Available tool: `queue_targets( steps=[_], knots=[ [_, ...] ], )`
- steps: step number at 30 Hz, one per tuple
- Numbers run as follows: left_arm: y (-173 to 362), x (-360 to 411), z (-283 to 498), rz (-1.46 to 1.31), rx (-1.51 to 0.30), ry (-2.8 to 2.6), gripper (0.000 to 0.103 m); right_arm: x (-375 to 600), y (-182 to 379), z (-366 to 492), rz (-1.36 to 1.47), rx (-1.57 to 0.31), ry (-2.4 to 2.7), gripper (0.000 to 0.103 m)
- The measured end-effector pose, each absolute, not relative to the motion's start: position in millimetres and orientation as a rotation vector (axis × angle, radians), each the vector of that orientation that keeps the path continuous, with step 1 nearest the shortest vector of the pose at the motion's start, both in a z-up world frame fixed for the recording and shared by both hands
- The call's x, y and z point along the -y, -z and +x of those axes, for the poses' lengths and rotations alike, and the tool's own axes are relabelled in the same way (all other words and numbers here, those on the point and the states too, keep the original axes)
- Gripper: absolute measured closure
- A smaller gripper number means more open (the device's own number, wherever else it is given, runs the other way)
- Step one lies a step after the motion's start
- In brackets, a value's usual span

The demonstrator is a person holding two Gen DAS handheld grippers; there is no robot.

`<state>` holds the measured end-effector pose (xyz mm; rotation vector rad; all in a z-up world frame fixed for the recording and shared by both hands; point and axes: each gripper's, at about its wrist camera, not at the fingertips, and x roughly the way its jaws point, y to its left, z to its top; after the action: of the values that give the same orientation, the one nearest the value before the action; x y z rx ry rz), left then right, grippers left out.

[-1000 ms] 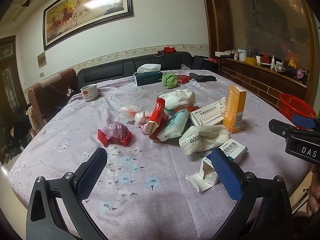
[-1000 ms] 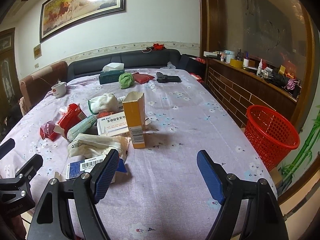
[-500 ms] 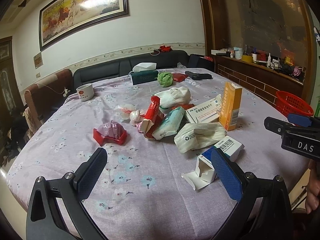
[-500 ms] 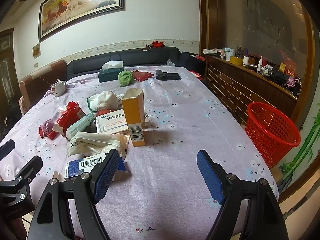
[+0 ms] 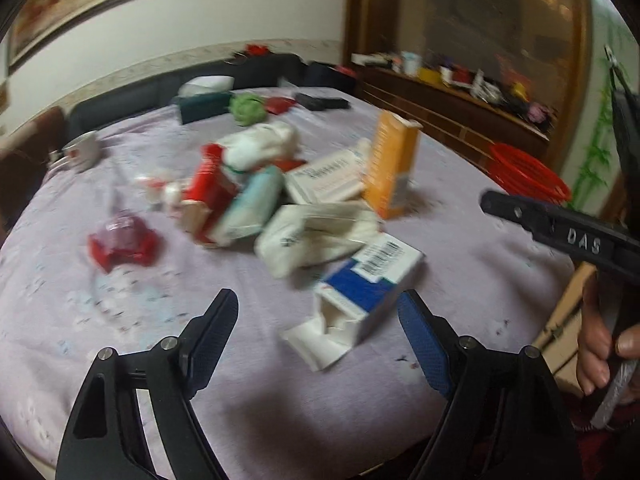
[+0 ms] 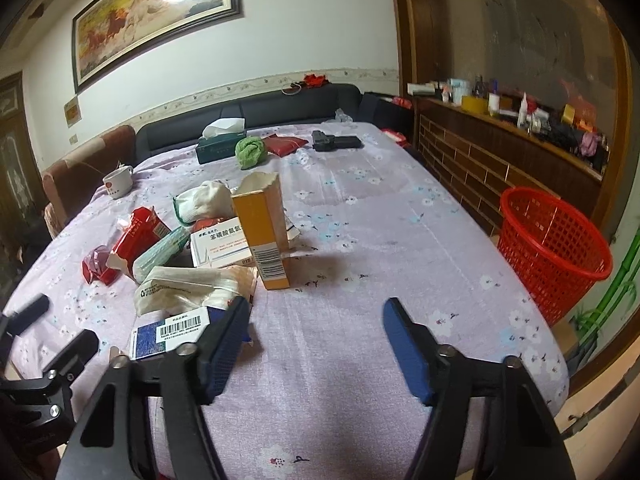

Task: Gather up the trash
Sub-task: 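Move the right gripper toward the white-and-blue medicine box, then grasp the white-and-blue medicine box with the left gripper while the right grasps the orange box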

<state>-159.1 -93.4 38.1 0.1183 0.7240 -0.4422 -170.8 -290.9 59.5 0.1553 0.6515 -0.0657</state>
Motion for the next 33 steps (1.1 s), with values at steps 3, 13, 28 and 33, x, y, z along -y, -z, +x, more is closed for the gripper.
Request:
queue_targets(
  steps=[3, 13, 28, 33],
  knots=[
    [-37.3, 111.1, -155.6, 0.190, -0.714, 0.479, 0.022, 297.8, -57.6, -168.7, 0.191, -0.666, 0.054, 0.042],
    [-17.1, 140.3, -125.0, 0.256, -0.800, 0.516, 0.047, 307.5, -60.3, -164.2, 0.243, -0.659, -0.008, 0.050],
    [-20.0, 108.9, -133.2, 0.095, -0.803, 0.516, 0.063, 267.7, -63.7, -87.3, 0.178, -0.715, -0.130, 0.050],
    [-31.1, 106.8, -138.4, 0.074, -0.777, 0.534, 0.070, 263.7, -55.1, -67.1, 0.154, -0.735, -0.080, 0.078]
  ],
)
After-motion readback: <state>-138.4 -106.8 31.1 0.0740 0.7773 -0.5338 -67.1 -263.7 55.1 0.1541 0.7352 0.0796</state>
